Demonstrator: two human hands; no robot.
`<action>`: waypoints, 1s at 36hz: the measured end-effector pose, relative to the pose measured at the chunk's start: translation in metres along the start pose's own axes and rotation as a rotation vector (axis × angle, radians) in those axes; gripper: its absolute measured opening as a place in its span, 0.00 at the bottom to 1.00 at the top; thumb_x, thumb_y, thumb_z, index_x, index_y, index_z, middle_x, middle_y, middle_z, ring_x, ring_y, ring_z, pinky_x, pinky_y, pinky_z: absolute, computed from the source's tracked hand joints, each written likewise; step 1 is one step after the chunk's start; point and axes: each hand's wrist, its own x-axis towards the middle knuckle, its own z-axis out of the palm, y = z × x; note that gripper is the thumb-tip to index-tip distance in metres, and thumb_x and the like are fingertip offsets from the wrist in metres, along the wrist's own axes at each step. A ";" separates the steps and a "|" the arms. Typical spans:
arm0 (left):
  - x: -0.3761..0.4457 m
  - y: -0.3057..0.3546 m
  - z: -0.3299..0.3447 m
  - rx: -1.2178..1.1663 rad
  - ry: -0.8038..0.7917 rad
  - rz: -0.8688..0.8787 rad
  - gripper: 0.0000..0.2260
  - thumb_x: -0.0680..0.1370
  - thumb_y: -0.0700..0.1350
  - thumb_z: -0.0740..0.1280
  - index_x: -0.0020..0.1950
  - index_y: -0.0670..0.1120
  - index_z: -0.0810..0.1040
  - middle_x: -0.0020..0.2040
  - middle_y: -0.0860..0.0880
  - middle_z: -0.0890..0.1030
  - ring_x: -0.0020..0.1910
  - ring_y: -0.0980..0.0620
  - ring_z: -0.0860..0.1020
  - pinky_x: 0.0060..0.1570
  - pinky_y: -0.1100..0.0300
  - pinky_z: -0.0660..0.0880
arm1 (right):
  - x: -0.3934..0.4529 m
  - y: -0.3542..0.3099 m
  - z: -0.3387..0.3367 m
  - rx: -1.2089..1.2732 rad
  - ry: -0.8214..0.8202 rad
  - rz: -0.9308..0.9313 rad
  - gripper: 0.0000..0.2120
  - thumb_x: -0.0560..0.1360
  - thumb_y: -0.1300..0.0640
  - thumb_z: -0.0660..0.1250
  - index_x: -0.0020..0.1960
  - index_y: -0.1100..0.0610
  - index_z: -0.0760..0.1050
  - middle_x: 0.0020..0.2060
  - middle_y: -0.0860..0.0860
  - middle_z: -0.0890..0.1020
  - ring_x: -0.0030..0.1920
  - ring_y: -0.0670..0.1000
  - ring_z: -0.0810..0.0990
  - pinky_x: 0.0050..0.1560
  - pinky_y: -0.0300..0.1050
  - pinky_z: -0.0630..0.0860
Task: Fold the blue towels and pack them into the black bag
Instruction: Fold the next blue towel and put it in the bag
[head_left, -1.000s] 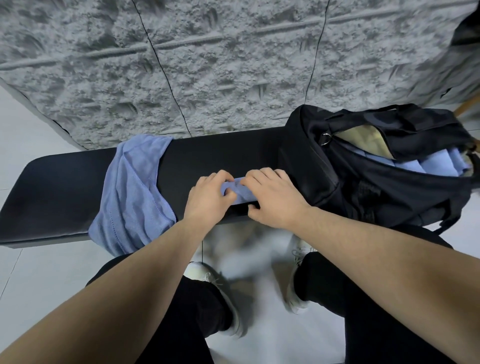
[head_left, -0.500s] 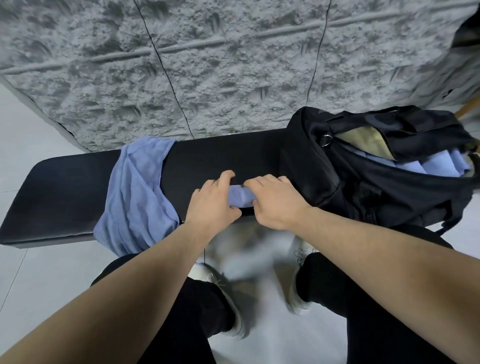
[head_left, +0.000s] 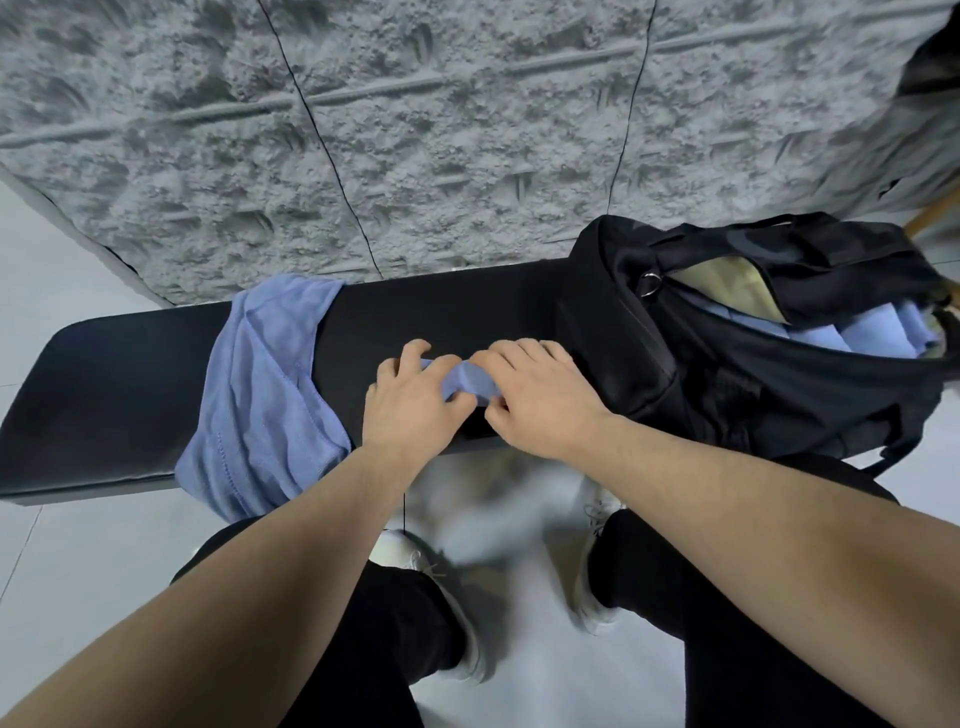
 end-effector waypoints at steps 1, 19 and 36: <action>0.002 0.000 0.000 -0.001 -0.011 -0.003 0.18 0.77 0.56 0.60 0.67 0.62 0.72 0.74 0.53 0.61 0.69 0.44 0.63 0.63 0.48 0.64 | 0.001 0.000 0.001 -0.016 -0.021 -0.011 0.25 0.72 0.50 0.59 0.68 0.54 0.70 0.58 0.50 0.77 0.57 0.55 0.74 0.61 0.54 0.69; 0.002 0.001 0.003 -0.130 0.203 -0.050 0.18 0.81 0.46 0.61 0.71 0.55 0.71 0.70 0.46 0.62 0.59 0.43 0.68 0.50 0.49 0.73 | 0.015 -0.002 -0.003 0.075 -0.149 0.165 0.27 0.75 0.51 0.63 0.73 0.52 0.62 0.58 0.51 0.76 0.55 0.56 0.76 0.50 0.51 0.75; -0.029 0.051 -0.017 -0.949 0.187 -0.196 0.12 0.80 0.45 0.65 0.61 0.53 0.69 0.54 0.47 0.71 0.40 0.58 0.73 0.34 0.71 0.70 | -0.006 -0.019 -0.037 0.307 0.049 0.285 0.30 0.75 0.44 0.66 0.74 0.47 0.60 0.58 0.52 0.72 0.52 0.55 0.78 0.42 0.46 0.70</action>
